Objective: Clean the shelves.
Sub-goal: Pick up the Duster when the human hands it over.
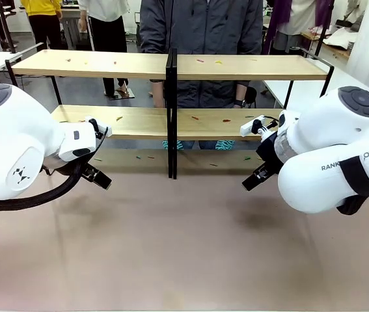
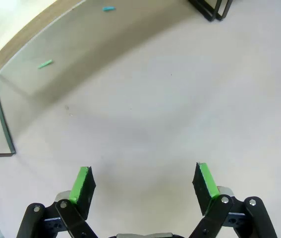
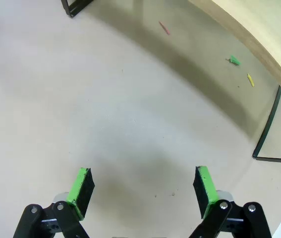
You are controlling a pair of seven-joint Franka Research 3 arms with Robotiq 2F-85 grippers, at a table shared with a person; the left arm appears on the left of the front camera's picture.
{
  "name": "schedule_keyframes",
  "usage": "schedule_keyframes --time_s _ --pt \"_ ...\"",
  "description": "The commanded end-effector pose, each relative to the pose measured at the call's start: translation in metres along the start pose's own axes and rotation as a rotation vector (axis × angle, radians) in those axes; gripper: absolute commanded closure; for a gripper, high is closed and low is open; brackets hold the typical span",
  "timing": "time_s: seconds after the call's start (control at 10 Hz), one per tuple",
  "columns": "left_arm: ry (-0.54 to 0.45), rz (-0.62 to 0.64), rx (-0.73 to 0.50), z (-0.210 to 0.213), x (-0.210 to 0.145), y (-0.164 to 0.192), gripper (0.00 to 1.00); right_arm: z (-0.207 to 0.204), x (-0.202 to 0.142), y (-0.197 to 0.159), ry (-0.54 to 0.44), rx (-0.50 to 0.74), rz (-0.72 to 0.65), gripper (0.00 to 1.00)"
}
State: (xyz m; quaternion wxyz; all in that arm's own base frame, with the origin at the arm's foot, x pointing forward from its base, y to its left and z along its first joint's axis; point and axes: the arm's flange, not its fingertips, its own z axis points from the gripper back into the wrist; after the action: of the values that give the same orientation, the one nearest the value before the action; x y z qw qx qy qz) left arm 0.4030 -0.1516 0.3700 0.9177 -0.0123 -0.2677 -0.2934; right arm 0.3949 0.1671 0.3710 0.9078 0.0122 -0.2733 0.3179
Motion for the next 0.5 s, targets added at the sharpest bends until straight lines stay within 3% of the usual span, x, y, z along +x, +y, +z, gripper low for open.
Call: schedule_keyframes --time_s 0.0,0.4 --pt "0.0 -0.001 0.0 0.0001 0.0001 -0.0001 0.0 0.0 0.0 -0.0001 0.0 0.0 -0.001 0.0" --pt "0.0 -0.001 0.0 0.0001 0.0001 -0.0001 0.0 0.0 0.0 -0.0001 0.0 0.0 -0.001 0.0"
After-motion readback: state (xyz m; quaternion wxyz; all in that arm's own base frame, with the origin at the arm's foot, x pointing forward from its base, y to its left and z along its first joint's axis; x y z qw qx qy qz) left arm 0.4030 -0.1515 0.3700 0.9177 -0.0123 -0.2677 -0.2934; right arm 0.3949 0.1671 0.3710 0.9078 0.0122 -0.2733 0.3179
